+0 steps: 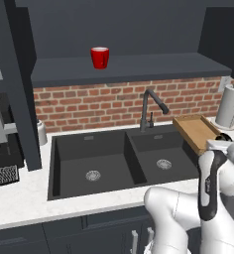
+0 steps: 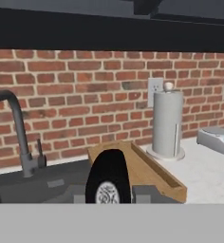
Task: Pick the kettle from the counter and place it on the tray. Then pick the mug from the cabinet and place it on the tray. Then close the cabinet doors.
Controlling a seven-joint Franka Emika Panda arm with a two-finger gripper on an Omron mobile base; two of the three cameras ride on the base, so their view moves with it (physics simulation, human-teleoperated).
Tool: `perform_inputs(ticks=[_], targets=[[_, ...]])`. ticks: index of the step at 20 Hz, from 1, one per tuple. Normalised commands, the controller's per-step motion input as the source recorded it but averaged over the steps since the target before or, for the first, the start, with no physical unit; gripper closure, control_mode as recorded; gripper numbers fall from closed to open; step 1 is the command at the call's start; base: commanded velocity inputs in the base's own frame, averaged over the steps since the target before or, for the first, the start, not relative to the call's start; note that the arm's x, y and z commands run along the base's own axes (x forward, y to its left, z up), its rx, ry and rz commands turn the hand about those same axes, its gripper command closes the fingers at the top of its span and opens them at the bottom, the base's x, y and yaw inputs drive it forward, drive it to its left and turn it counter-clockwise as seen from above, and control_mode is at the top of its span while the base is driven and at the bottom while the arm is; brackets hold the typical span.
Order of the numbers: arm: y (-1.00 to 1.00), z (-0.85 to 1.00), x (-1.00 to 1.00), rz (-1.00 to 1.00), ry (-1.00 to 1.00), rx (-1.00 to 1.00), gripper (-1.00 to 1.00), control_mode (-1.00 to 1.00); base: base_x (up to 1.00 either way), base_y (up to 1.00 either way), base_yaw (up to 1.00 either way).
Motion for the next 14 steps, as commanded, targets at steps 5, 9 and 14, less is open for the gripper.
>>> perform_inputs(ticks=[5,9,14], targets=[[0.06,0.09,0.87,0.0,0.0,0.0,1.0,-1.0,0.0,0.0,0.0],[0.0,0.15,0.86,0.0,0.05,0.0,1.0,-1.0,0.0,0.0,0.0],[-0.04,0.05,0.76,0.0,0.13,0.0,1.0,-1.0,0.0,0.0,0.0]])
